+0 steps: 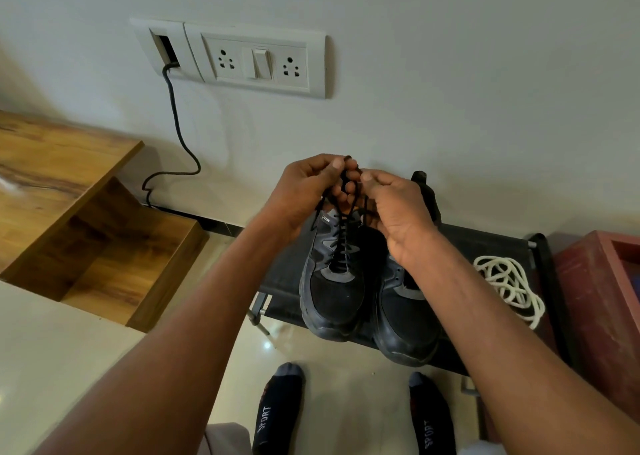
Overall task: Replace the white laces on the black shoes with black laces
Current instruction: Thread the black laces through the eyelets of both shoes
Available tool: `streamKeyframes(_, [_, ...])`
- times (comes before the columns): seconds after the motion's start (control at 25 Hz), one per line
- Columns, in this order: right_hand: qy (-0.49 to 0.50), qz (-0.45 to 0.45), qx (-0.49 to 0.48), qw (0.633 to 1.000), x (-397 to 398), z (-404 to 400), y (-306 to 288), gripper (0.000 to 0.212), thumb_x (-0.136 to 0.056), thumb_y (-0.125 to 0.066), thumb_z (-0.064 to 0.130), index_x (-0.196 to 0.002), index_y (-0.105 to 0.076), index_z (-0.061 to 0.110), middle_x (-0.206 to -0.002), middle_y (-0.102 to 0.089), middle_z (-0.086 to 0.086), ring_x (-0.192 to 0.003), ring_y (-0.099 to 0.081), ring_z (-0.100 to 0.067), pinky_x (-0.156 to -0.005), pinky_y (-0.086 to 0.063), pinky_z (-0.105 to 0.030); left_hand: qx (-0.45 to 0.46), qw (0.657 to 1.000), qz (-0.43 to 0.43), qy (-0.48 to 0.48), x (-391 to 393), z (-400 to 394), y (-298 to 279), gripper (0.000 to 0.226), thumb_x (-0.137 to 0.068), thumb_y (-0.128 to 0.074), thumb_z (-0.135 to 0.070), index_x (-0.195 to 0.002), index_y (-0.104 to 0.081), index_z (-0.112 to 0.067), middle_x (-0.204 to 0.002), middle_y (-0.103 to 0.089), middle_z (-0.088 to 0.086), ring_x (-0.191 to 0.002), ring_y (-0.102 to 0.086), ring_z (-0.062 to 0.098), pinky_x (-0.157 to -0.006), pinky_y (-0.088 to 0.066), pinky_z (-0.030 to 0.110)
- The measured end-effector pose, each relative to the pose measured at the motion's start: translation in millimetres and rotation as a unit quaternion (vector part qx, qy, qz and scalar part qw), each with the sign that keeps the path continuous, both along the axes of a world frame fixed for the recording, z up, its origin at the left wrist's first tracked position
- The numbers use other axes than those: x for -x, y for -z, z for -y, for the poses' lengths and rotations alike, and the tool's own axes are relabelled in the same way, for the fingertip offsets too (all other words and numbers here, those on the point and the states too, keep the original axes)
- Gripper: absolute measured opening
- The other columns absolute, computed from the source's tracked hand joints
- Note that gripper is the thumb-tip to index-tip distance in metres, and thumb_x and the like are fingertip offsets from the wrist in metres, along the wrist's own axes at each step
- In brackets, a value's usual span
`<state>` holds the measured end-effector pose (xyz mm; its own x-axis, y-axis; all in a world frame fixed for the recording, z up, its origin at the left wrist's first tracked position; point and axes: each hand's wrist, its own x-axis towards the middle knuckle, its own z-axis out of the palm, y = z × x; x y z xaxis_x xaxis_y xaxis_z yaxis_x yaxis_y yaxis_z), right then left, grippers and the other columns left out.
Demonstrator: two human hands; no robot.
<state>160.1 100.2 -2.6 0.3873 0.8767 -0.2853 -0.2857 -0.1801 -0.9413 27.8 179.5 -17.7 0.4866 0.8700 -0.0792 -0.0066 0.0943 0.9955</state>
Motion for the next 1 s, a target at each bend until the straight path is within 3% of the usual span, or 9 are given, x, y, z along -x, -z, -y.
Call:
streamKeyframes(0.12, [0.000, 0.027, 0.026, 0.999, -2.4, -2.8, 3.2, 0.029, -0.107, -0.052, 0.009, -0.118, -0.076, 0.022, -0.092, -0.073, -0.009, -0.079, -0.068, -0.016, -0.053, -0.047, -0.020, -0.073, 0.994, -0.067, 0.042, 4.0, 0.0, -1.3, 0.018, -0.108, -0.055, -0.018, -0.111, -0.070, -0.009, -0.068, -0.057, 0.005, -0.063, -0.057, 0.014, -0.055, -0.040, 0.020])
streamKeyframes(0.28, [-0.031, 0.073, 0.035, 0.996, 1.9, -3.3, 5.2, 0.027, -0.109, -0.049, 0.015, -0.110, -0.075, 0.019, -0.080, -0.074, -0.015, -0.067, -0.068, -0.018, -0.055, -0.039, -0.025, -0.041, 0.991, -0.094, 0.091, 5.0, 0.1, 0.9, 0.019, -0.105, -0.061, -0.016, -0.117, -0.049, -0.008, -0.066, -0.060, 0.007, -0.064, -0.056, 0.023, -0.051, -0.037, 0.023])
streamKeyframes(0.48, [-0.029, -0.052, 0.046, 0.997, 0.2, -3.5, -0.2, 0.032, -0.104, -0.056, 0.042, -0.103, -0.073, 0.014, -0.074, -0.069, 0.000, -0.069, -0.066, -0.015, -0.057, -0.044, -0.026, 0.019, 0.996, -0.070, 0.046, 7.3, -4.8, 2.3, 0.023, -0.104, -0.064, -0.023, -0.116, -0.053, -0.008, -0.068, -0.062, 0.005, -0.061, -0.058, 0.020, -0.050, -0.037, 0.026])
streamKeyframes(0.56, [0.018, 0.041, 0.050, 0.998, -4.2, -5.8, 5.8, 0.026, -0.101, -0.066, 0.033, -0.111, -0.068, 0.009, -0.079, -0.070, -0.001, -0.070, -0.069, -0.016, -0.052, -0.045, -0.023, 0.037, 0.995, -0.087, 0.012, 12.7, -6.8, 0.1, 0.029, -0.102, -0.067, -0.029, -0.120, -0.056, -0.008, -0.075, -0.064, 0.007, -0.059, -0.060, 0.019, -0.051, -0.036, 0.027])
streamKeyframes(0.64, [0.062, 0.260, 0.078, 0.960, -7.7, -4.3, 12.7, 0.030, -0.098, -0.069, 0.026, -0.119, -0.054, 0.011, -0.093, -0.072, -0.005, -0.073, -0.074, -0.018, -0.052, -0.048, -0.025, -0.032, 0.984, -0.175, -0.006, 19.0, -9.3, 2.5, 0.031, -0.098, -0.071, -0.035, -0.120, -0.060, -0.016, -0.081, -0.070, 0.006, -0.057, -0.062, 0.015, -0.051, -0.041, 0.025])
streamKeyframes(0.72, [0.060, 0.488, 0.093, 0.866, -9.6, 1.9, 17.6, 0.046, -0.093, -0.072, 0.022, -0.127, -0.043, 0.015, -0.111, -0.067, -0.007, -0.091, -0.070, -0.025, -0.067, -0.053, -0.035, -0.170, 0.929, -0.330, 0.021, 23.3, -9.0, 11.2, 0.025, -0.092, -0.075, -0.044, -0.110, -0.066, -0.028, -0.081, -0.072, -0.005, -0.067, -0.067, 0.011, -0.063, -0.050, 0.027])
streamKeyframes(0.8, [0.008, 0.639, 0.099, 0.763, -9.9, 6.1, 18.8, 0.050, -0.090, -0.076, 0.025, -0.132, -0.050, 0.017, -0.127, -0.057, -0.007, -0.114, -0.058, -0.028, -0.087, -0.051, -0.046, -0.245, 0.851, -0.462, 0.052, 21.3, -6.3, 20.4, 0.024, -0.086, -0.076, -0.055, -0.095, -0.070, -0.033, -0.086, -0.069, -0.012, -0.084, -0.065, 0.013, -0.079, -0.048, 0.037])
streamKeyframes(0.88, [-0.065, 0.674, 0.103, 0.729, -8.3, 6.0, 18.8, 0.038, -0.091, -0.077, 0.038, -0.123, -0.063, 0.025, -0.124, -0.057, -0.001, -0.117, -0.054, -0.026, -0.095, -0.044, -0.047, -0.246, 0.830, -0.498, 0.049, 17.0, -6.9, 26.5, 0.027, -0.083, -0.078, -0.055, -0.086, -0.068, -0.030, -0.088, -0.068, -0.012, -0.089, -0.062, 0.017, -0.084, -0.045, 0.042])
streamKeyframes(1.0, [-0.137, 0.607, 0.139, 0.770, -1.8, 5.4, 23.9, 0.031, -0.089, -0.080, 0.045, -0.113, -0.067, 0.029, -0.104, -0.069, 0.004, -0.102, -0.065, -0.023, -0.096, -0.046, -0.047, -0.226, 0.864, -0.448, 0.040, 13.9, -8.3, 26.5, 0.023, -0.086, -0.081, -0.039, -0.075, -0.064, -0.027, -0.077, -0.068, -0.009, -0.080, -0.064, 0.015, -0.072, -0.044, 0.034])
